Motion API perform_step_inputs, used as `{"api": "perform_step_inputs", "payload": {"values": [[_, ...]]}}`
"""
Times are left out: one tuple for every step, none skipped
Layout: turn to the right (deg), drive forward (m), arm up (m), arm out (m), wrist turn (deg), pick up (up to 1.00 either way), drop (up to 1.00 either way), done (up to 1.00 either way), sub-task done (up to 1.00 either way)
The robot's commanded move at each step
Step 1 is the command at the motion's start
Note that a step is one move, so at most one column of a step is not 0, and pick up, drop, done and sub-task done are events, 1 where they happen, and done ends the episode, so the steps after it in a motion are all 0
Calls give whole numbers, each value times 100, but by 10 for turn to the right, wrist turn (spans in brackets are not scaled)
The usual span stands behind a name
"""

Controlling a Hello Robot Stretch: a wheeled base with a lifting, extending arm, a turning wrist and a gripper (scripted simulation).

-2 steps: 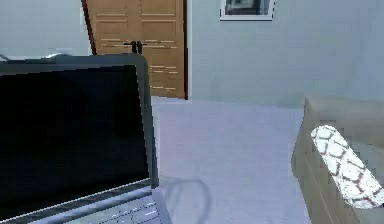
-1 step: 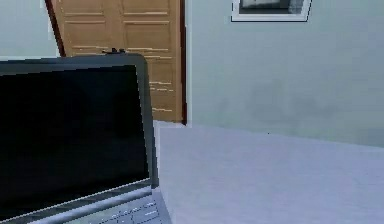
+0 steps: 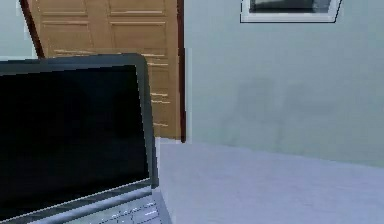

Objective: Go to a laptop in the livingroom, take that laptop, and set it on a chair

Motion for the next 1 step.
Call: {"api": "perform_step_inputs", "payload": {"values": [[-180, 0, 0, 0, 0, 0, 0, 0, 0]]}}
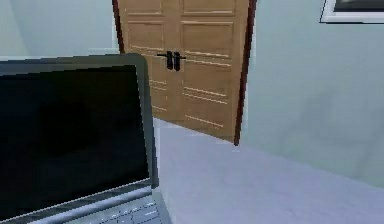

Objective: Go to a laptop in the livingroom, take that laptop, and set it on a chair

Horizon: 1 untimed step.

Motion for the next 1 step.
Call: {"api": "perform_step_inputs", "payload": {"values": [[-30, 0, 0, 0, 0, 0, 0, 0, 0]]}}
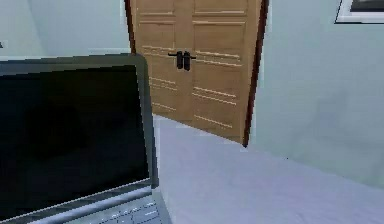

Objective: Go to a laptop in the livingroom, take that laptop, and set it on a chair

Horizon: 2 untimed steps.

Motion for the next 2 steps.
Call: {"api": "perform_step_inputs", "payload": {"values": [[450, 0, 0, 0, 0, 0, 0, 0, 0], [150, 0, 0, 0, 0, 0, 0, 0, 0]]}}
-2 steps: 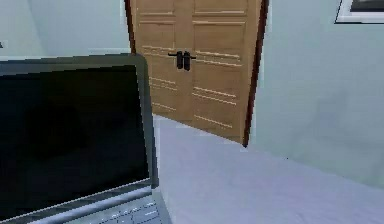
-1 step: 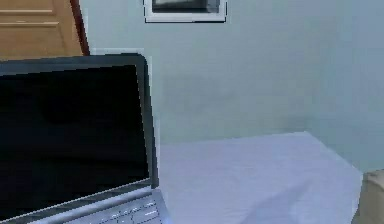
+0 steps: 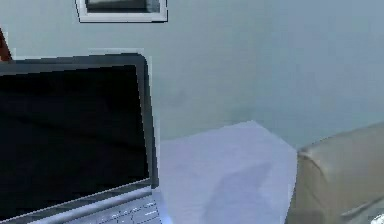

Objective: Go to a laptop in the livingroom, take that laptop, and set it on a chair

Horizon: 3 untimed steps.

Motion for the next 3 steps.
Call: {"api": "perform_step_inputs", "payload": {"values": [[0, 30, 0, 0, 0, 0, 0, 0, 0], [-450, 0, 0, 0, 0, 0, 0, 0, 0], [-450, 0, 0, 0, 0, 0, 0, 0, 0]]}}
